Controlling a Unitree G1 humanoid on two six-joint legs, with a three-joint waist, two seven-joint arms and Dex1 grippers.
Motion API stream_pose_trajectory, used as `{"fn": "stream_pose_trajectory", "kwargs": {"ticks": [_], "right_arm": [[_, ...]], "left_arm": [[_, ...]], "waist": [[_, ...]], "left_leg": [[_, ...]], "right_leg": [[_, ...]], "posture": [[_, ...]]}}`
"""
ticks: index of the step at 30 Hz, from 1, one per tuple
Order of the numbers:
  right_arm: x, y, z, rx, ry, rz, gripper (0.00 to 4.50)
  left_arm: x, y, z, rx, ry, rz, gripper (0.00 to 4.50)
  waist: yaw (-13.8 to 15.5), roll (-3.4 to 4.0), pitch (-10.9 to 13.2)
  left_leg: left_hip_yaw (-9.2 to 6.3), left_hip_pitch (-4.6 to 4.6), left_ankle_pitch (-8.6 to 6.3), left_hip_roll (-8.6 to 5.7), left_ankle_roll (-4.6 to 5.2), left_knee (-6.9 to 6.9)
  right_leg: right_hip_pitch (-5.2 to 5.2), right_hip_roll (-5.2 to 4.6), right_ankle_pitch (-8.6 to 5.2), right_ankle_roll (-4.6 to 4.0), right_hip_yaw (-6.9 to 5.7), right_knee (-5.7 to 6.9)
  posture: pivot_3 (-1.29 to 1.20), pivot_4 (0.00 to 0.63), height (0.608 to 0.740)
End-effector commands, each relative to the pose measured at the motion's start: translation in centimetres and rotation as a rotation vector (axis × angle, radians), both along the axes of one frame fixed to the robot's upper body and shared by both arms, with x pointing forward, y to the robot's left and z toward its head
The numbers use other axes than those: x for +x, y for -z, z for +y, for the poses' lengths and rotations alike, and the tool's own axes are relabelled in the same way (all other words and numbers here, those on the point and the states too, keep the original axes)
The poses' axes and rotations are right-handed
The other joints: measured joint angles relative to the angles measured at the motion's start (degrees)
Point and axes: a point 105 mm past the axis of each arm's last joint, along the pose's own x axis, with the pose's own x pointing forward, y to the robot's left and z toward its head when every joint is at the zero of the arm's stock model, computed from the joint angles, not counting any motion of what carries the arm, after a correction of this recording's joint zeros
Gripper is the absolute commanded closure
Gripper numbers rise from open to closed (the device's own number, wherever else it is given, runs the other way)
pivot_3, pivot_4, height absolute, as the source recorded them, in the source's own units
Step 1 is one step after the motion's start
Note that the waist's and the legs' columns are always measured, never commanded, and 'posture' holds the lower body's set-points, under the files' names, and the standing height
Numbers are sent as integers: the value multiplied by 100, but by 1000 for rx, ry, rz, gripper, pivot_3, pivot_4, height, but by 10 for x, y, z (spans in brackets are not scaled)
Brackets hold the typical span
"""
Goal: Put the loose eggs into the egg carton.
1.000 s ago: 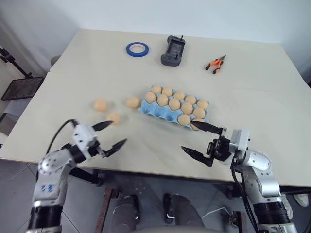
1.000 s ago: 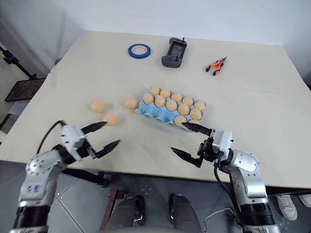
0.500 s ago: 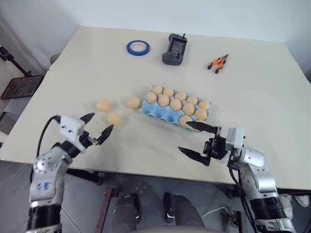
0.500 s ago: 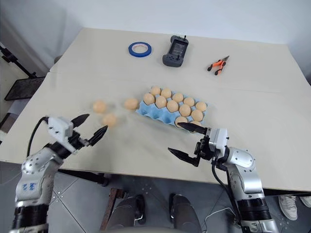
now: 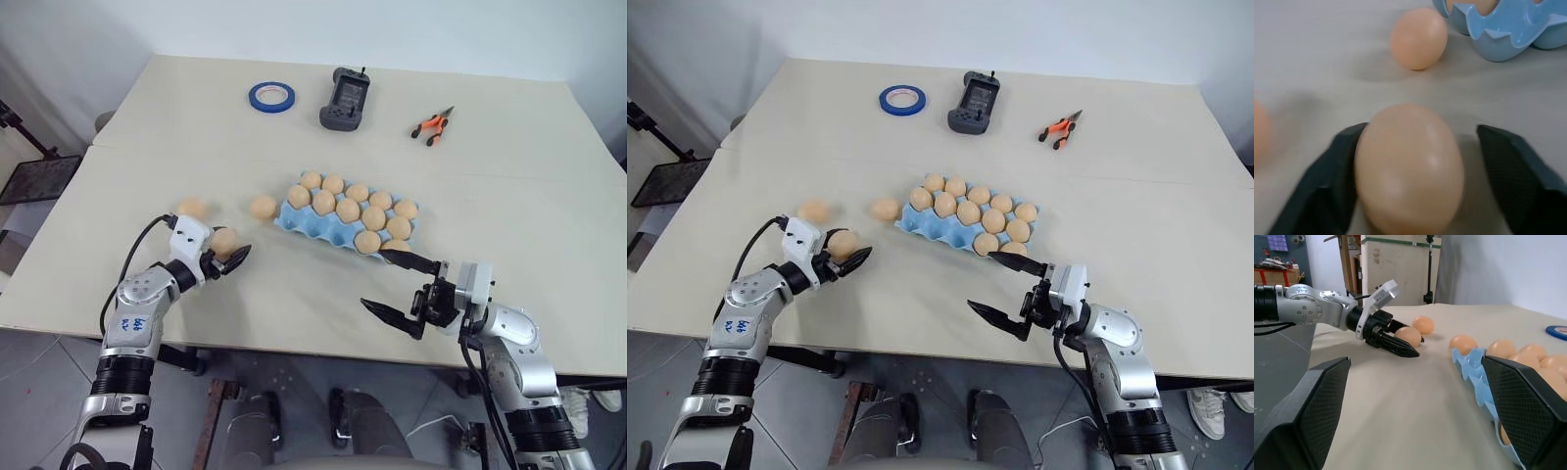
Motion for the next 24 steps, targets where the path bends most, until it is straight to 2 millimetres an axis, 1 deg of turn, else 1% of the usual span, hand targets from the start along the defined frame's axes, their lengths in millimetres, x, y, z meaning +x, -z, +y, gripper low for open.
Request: {"fn": "stream_pose_trajectory", "kwargs": {"ticks": [1,2,4,6,9,12,16,19,21,24], "right_arm": [[-2,-10,-2,11,17,-56,0],[-2,-10,-3,10,20,-55,0],[-2,-9,-4,8,27,-54,0],[-1,-8,-5,5,32,-53,0],[-1,-8,-6,2,42,-55,0],[0,-9,-7,3,57,-59,0],[-2,-10,-8,2,74,-60,0],[-4,-10,-12,-1,99,-61,0],[-5,-10,-13,-1,114,-61,0],[-9,-11,-14,8,138,-62,0]], "left_arm": [[3,-17,-9,-18,63,-71,2187],[1,-20,-16,-26,115,-77,2488],[-11,-28,-42,-38,287,-100,2488],[-15,-32,-63,-50,391,-106,2488],[-9,-45,-97,-59,472,-132,2488],[2,-53,-129,-43,534,-138,2488],[13,-55,-153,-24,576,-124,2488],[15,-52,-169,-26,624,-101,2488],[15,-49,-175,-17,640,-89,2488],[23,-49,-174,-17,594,-110,1747]], "waist": [[6,0,0],[8,0,0],[10,0,0],[10,0,0],[43,-1,0],[48,-1,0],[-28,0,0],[-27,0,0],[-5,-1,0],[17,-1,1]], "left_leg": [[0,0,0,0,0,2],[0,-1,0,0,0,2],[0,-2,1,-1,0,3],[1,-4,0,-2,0,2],[-1,-5,1,-4,2,5],[-5,-11,1,-4,5,34],[-4,-5,-11,-3,27,69],[-6,-4,-12,-2,30,77],[-13,-6,-12,-2,30,79],[-16,-8,-13,-3,30,79]], "right_leg": [[0,0,0,0,0,1],[0,0,-1,-2,0,1],[0,0,-2,-4,0,0],[0,-1,-2,-3,1,-3],[0,-1,0,-1,-1,0],[3,4,3,5,-3,6],[26,9,3,5,2,4],[28,12,3,6,1,3],[28,13,3,6,-5,3],[29,12,2,5,-6,1]], "posture": [[0,150,740],[0,150,740],[0,150,740],[0,150,740],[0,150,740],[0,150,740],[0,150,740],[0,150,740],[0,150,740],[0,150,740]]}}
